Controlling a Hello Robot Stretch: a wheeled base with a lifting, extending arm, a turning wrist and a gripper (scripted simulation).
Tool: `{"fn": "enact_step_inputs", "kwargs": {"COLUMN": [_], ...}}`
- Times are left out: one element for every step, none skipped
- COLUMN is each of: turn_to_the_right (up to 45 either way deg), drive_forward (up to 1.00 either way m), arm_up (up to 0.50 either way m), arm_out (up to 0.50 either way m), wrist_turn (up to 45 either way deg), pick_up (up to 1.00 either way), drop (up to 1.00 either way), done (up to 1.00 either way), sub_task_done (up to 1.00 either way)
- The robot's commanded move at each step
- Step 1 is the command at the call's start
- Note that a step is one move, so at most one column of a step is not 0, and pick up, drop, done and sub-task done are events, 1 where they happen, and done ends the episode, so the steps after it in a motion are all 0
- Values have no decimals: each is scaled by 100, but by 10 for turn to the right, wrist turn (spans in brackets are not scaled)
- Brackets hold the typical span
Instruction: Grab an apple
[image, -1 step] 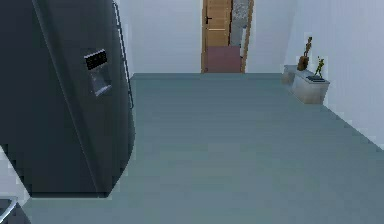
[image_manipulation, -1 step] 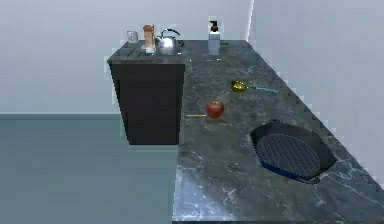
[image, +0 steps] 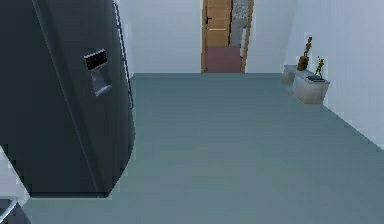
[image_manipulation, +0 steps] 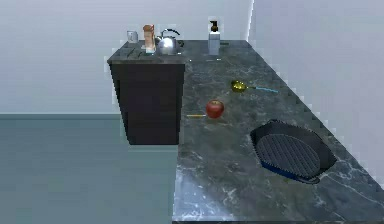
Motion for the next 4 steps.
{"fn": "enact_step_inputs", "kwargs": {"turn_to_the_right": [0, 0, 0, 0], "drive_forward": [0, 0, 0, 0], "arm_up": [38, 0, 0, 0], "arm_out": [0, 44, 0, 0], "wrist_turn": [0, 0, 450, 450], "pick_up": [0, 0, 0, 0], "drop": [0, 0, 0, 0], "done": [0, 0, 0, 0], "sub_task_done": [0, 0, 0, 0]}}
